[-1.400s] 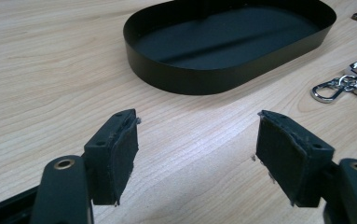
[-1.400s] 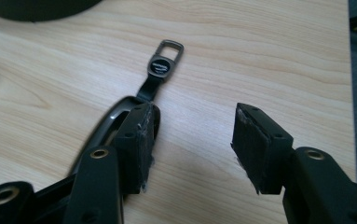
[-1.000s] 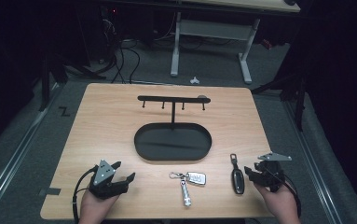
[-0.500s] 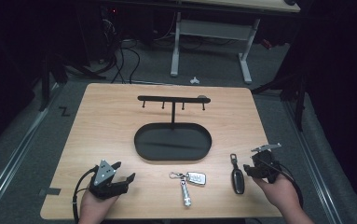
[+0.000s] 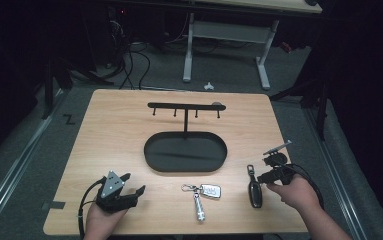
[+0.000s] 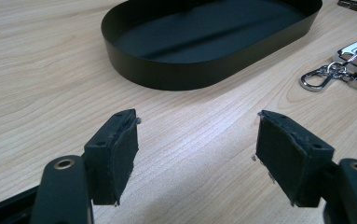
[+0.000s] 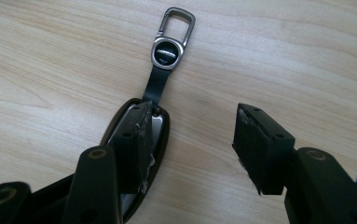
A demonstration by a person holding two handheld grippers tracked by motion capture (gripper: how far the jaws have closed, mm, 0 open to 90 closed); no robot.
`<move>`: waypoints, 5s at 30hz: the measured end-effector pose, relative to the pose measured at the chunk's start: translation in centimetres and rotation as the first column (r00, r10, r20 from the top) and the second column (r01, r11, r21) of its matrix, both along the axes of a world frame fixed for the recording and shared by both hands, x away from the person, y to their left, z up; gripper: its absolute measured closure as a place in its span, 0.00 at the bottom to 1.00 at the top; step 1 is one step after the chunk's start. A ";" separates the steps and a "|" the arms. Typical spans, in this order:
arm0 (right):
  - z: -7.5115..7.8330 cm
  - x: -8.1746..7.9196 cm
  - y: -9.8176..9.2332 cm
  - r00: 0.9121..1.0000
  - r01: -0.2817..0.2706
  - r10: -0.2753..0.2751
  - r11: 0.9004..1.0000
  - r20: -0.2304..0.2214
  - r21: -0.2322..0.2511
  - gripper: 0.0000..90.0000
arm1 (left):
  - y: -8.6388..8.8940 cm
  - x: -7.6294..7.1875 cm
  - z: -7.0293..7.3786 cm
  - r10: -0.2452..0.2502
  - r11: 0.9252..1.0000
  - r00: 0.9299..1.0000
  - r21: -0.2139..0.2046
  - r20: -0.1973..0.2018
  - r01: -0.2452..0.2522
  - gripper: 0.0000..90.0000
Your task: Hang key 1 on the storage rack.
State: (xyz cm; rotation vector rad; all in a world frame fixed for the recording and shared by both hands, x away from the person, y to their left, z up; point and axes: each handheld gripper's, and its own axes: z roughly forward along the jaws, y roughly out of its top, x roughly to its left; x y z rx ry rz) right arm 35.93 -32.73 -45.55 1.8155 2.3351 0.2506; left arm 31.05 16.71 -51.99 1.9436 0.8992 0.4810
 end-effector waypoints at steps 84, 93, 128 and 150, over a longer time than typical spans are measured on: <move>-3.1 3.7 4.4 0.948 -0.218 0.203 0.975 -0.247 -0.033 0.89 | -0.4 -0.2 -0.1 -0.042 0.999 0.999 -0.003 -0.003 0.042 0.33; -1.2 3.0 4.6 0.956 -0.214 0.202 0.976 -0.212 -0.035 0.89 | -0.2 -0.3 0.0 -0.022 1.000 1.000 -0.011 0.023 0.022 0.32; 7.4 1.9 4.6 0.977 -0.202 0.201 0.979 -0.073 -0.006 0.90 | -0.4 -0.3 0.0 -0.038 0.999 0.999 -0.006 0.024 0.038 0.32; 8.5 5.0 11.2 0.957 -0.287 0.287 0.958 -0.044 0.020 0.90 | -0.3 -0.3 0.0 -0.048 0.999 0.999 -0.010 0.020 0.048 0.32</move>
